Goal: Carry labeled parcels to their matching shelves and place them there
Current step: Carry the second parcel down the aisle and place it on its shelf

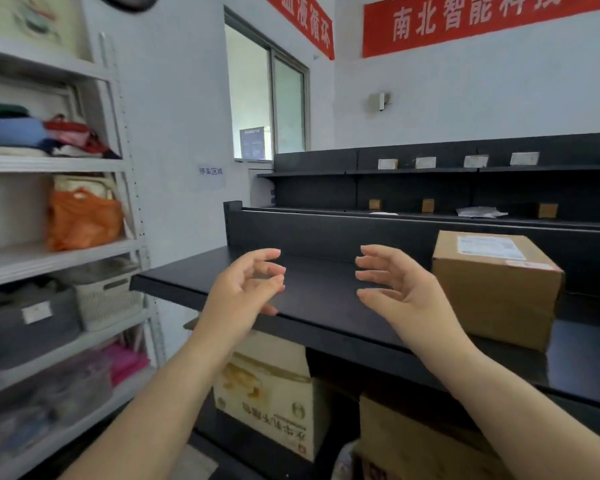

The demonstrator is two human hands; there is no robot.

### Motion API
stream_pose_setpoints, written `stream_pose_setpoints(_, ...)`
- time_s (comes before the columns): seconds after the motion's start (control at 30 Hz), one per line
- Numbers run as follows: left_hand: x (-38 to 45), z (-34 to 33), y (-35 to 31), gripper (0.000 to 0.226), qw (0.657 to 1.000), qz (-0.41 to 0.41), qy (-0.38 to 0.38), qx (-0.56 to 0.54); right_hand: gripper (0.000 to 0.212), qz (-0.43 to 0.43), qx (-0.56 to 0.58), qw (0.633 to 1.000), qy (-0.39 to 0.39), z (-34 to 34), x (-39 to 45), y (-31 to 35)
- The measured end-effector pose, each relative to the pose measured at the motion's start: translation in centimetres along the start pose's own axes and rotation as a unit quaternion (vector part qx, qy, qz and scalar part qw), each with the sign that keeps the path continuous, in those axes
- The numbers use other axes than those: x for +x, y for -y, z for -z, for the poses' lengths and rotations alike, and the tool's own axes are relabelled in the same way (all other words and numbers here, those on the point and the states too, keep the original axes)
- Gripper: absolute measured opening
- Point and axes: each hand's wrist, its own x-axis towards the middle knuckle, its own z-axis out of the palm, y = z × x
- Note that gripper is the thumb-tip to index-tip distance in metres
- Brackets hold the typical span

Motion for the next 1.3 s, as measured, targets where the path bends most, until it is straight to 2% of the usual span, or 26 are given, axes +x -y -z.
stream_pose_setpoints(0.3, -4.4, 9.4, 2.6, 0.029, 0.991, 0.089, -0.079, 0.067, 0.046, -0.028, 0.066, 0.986, 0.147, -10.5, 0.2, -0.4)
stream_pose_setpoints(0.73, -10.0, 23.4, 5.3, 0.022, 0.962, 0.169, -0.172, 0.131, 0.042, -0.065, 0.151, 0.949, 0.27, -25.8, -0.8, 1.4)
stream_pose_setpoints(1.13, -12.3, 34.9, 10.4, 0.022, 0.946, 0.214, -0.186, 0.156, 0.04, -0.103, 0.212, 0.926, 0.296, -38.7, -1.5, 1.7)
stream_pose_setpoints(1.3, -12.0, 38.8, 12.8, 0.02, 0.941, 0.237, -0.188, 0.153, 0.038, -0.135, 0.192, 0.92, 0.315, -43.5, -1.1, 0.9)
